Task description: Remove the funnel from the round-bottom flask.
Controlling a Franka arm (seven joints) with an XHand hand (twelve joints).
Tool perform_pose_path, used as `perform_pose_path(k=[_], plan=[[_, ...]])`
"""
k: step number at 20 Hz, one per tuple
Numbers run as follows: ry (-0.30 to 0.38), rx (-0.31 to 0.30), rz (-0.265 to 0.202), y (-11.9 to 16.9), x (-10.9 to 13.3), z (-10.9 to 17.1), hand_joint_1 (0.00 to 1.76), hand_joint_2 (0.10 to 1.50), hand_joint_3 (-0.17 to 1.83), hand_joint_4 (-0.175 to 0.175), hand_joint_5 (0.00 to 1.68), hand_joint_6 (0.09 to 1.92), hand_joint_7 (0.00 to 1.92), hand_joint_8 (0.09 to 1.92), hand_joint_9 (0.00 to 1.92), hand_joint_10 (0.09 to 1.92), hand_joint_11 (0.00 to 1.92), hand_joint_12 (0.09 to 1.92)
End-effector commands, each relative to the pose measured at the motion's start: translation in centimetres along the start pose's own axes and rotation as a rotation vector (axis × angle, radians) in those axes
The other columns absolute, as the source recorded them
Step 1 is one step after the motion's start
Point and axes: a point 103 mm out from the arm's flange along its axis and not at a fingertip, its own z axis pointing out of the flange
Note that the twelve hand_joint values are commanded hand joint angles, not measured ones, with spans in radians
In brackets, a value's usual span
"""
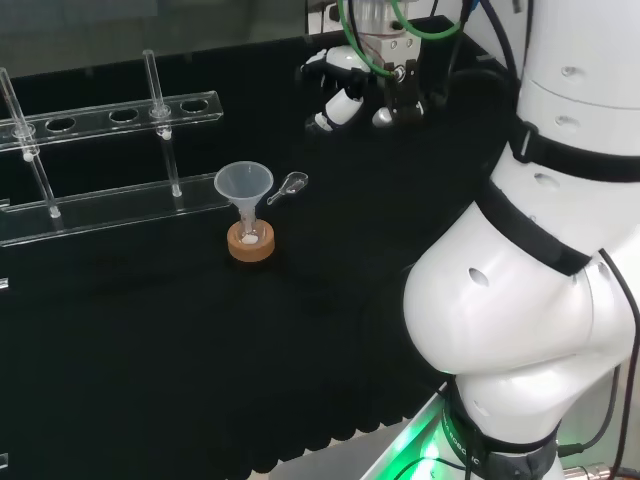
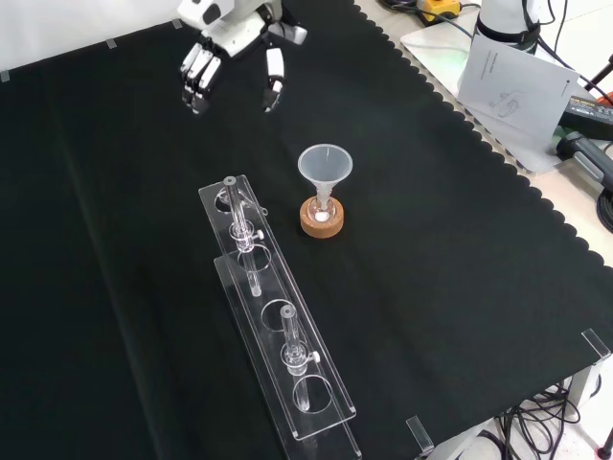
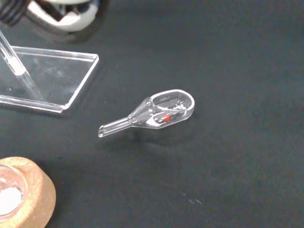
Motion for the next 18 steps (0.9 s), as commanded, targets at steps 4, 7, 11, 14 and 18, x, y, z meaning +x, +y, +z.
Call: perform_pose_path(k=[4, 7, 11, 14, 18], plan=[[-0.048, -0.011, 0.038, -4.3, 2.2, -1.8, 0.75, 0.64, 0.43, -0.016, 0.40, 0.14, 0.19, 0.66, 0.43, 0.65, 0.27, 1.36], [-0.047, 0.002, 0.050, -5.5, 3.5, -2.3, 0.74, 0.64, 0.43, -0.013, 0.40, 0.13, 0.20, 0.66, 0.44, 0.65, 0.29, 1.37], [-0.044, 0.042, 0.078, -6.8, 5.3, -3.1, 0.70, 0.64, 0.42, -0.013, 0.35, 0.10, 0.17, 0.65, 0.42, 0.65, 0.32, 1.40], [-0.062, 0.079, 0.090, -7.5, 6.9, -3.3, 0.63, 0.64, 0.41, -0.020, 0.30, 0.09, 0.11, 0.66, 0.37, 0.67, 0.30, 1.44], [-0.074, 0.127, 0.101, -8.1, 8.9, -3.3, 0.57, 0.65, 0.39, -0.023, 0.25, 0.09, 0.04, 0.67, 0.29, 0.70, 0.25, 1.46]])
